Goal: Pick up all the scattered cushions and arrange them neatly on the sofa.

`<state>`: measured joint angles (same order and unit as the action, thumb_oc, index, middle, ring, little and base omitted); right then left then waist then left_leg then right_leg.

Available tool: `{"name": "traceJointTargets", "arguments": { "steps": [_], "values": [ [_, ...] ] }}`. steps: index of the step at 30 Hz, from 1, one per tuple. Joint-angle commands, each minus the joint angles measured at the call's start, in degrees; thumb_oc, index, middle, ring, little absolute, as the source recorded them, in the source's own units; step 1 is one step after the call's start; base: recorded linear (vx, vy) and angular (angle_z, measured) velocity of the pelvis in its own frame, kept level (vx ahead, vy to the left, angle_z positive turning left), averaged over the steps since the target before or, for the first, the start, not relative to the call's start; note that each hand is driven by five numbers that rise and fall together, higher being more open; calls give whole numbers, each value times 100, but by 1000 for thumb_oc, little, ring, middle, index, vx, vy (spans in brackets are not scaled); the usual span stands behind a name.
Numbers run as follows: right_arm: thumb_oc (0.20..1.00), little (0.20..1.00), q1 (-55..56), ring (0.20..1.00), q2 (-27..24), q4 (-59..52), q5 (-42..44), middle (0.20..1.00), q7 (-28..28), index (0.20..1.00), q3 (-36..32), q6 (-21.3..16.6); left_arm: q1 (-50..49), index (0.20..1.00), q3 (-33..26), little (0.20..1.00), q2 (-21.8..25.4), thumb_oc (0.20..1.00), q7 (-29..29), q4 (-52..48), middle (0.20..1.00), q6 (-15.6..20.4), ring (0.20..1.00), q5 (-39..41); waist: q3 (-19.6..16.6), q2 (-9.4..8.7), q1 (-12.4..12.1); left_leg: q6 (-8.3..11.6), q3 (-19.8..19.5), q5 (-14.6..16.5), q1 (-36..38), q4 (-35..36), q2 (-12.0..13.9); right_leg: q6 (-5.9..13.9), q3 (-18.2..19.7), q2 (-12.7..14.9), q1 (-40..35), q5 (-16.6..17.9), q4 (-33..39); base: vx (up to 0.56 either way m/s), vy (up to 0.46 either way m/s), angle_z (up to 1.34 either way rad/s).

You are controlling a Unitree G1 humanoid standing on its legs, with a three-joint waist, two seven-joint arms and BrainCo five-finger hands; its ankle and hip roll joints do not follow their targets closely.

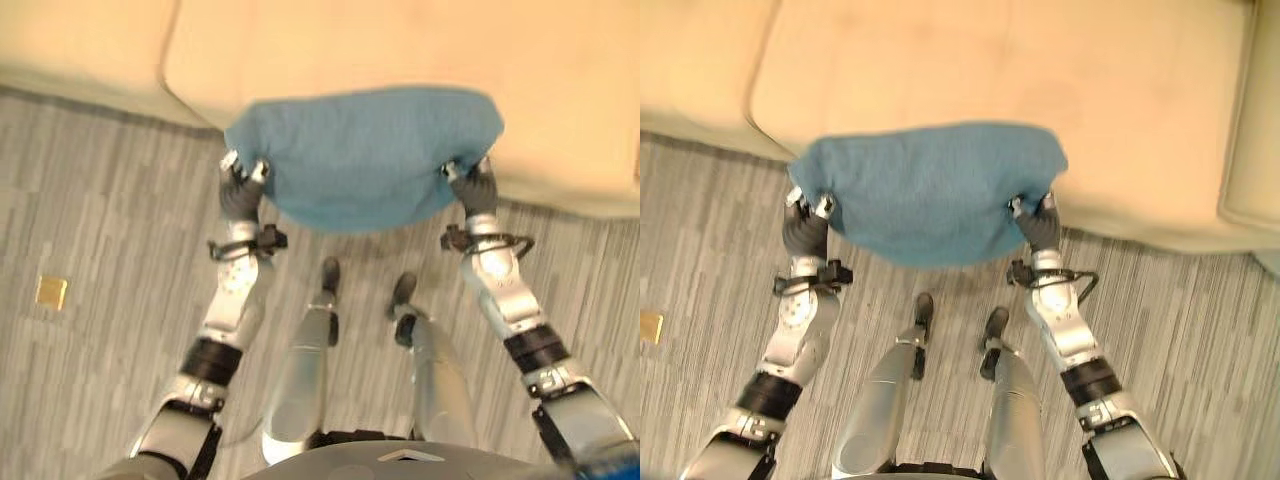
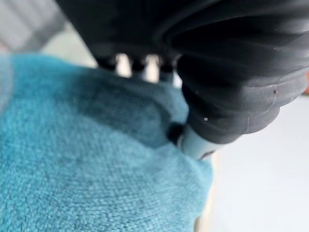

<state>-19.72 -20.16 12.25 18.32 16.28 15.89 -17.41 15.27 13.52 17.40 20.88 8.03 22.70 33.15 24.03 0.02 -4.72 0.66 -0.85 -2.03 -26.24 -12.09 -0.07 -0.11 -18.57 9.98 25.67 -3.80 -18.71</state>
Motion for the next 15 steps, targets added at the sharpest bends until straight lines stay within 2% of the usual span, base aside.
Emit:
{"name": "traceJointTargets", "arguments": {
  "steps": [1, 3, 5, 6, 7, 9, 11, 14, 15],
  "values": [
    [200, 200, -88, 200, 295, -820, -308, 200, -447, 200, 166, -516, 368, 200, 655, 200, -203, 200, -719, -558, 200, 282, 200, 94, -712, -13, -17, 263, -376, -202, 237, 145, -156, 634, -282, 103, -822, 150, 464, 166, 55, 33],
    [200, 200, 139, 200, 396, -795, -277, 200, -525, 200, 178, -479, 149, 200, 652, 200, -220, 200, -793, -585, 200, 259, 200, 202, -895, -64, -26, 239, -356, -98, 576, 210, -166, 678, -323, 99, -1198, 197, 653, 215, 115, 11],
    [200, 200, 461, 200, 543, -778, -186, 200, -610, 200, 133, -388, -246, 200, 658, 200, -167, 200, -916, -725, 200, 117, 200, 335, -1279, -137, -48, 101, -270, 162, 1270, 377, -263, 812, -265, 166, -1806, 339, 896, 276, 228, -10],
    [200, 200, 468, 200, 544, -781, -187, 200, -610, 200, 134, -386, -252, 200, 659, 200, -165, 200, -916, -728, 200, 116, 200, 336, -1276, -138, -51, 100, -267, 161, 1284, 385, -263, 813, -263, 165, -1816, 340, 900, 153, 236, -9],
    [200, 200, 496, 200, 626, -750, -116, 200, -633, 200, 157, -365, -320, 200, 668, 200, -125, 200, -899, -823, 200, 72, 200, 277, -1357, -137, -86, 7, -258, 260, 1482, 386, -343, 865, -199, 242, -1893, 400, 789, 96, 193, -6],
    [200, 200, 537, 200, 667, -701, -115, 200, -661, 200, 173, -338, -363, 200, 670, 200, -103, 200, -891, -831, 200, 38, 200, 220, -1406, -123, -105, -89, -212, 377, 1715, 425, -392, 943, -100, 317, -1896, 480, 514, 106, 200, -20],
    [200, 200, 621, 200, 697, -689, -121, 200, -689, 200, 210, -307, -413, 200, 705, 200, -68, 200, -895, -887, 200, 14, 200, 180, -1430, -102, -65, -168, -178, 442, 1883, 440, -389, 1011, 53, 280, -1810, 623, 24, 120, 129, -45],
    [200, 200, 522, 200, 669, -549, -140, 200, -724, 200, 305, -249, -514, 200, 713, 200, -21, 200, -916, -927, 200, -42, 200, 69, -1542, -81, -53, -144, -92, 452, 2294, 817, -292, 974, -97, 231, -1489, 905, 660, 181, -2, -42],
    [200, 200, 496, 200, 645, -560, -183, 200, -689, 200, 318, -242, -519, 200, 720, 200, -13, 200, -913, -922, 200, -78, 200, 75, -1533, -75, 5, -139, -164, 447, 2367, 841, -280, 982, 17, 130, -1359, 931, 753, 124, -55, -42]
  ]
}}
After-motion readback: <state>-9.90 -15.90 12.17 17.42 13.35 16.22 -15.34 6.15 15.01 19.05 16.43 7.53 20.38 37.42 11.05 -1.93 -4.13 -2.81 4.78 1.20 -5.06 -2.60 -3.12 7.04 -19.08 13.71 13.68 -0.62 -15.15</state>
